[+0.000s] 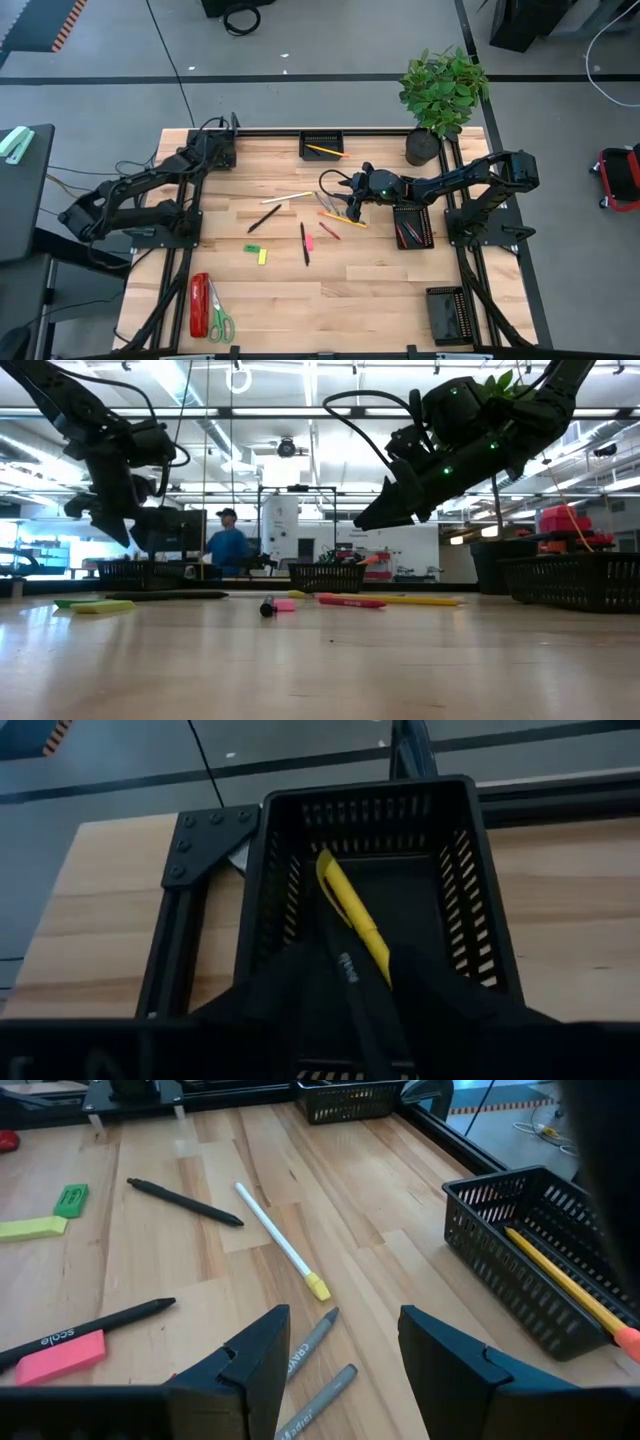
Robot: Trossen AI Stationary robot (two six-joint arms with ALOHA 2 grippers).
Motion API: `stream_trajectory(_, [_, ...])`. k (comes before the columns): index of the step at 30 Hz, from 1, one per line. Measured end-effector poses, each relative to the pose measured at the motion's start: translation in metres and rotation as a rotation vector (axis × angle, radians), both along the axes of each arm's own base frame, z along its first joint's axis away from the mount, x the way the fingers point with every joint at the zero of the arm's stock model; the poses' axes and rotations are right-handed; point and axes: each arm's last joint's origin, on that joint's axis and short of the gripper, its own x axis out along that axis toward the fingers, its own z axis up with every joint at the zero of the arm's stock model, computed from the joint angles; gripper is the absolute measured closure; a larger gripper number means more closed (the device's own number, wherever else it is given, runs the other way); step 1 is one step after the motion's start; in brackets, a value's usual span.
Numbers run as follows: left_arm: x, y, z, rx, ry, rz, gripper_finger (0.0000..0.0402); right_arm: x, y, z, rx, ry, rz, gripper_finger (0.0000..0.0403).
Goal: Sort crayons/erasers/pens/pencils in bins
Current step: Put the black pen into the top left black bin
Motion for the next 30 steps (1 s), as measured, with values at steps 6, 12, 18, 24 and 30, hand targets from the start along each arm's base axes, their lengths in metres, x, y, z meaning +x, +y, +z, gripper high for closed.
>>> stream_trajectory(6, [0.015,-0.011,0.000,-0.021,0.011,-0.148,0.0218,0.000,0.000,0.000,0.000,0.000,0.000,0.0210])
stream_trajectory(12, [0.050,-0.042,0.001,-0.110,-0.062,-0.628,0.0221,0.000,0.000,-0.001,0.034,-0.004,0.006,0.0210])
stream_trajectory(18, [0.080,-0.090,0.006,-0.116,-0.177,-0.923,0.0234,0.000,0.008,-0.003,0.117,-0.007,0.020,0.0210])
stream_trajectory(24, [0.082,-0.135,-0.005,-0.109,-0.156,-0.995,0.0245,0.002,0.027,-0.002,0.052,0.002,0.002,0.0210])
stream_trajectory(30, [0.070,-0.147,-0.031,-0.117,-0.233,-0.946,0.0247,0.001,0.030,-0.003,0.033,0.009,-0.019,0.0210])
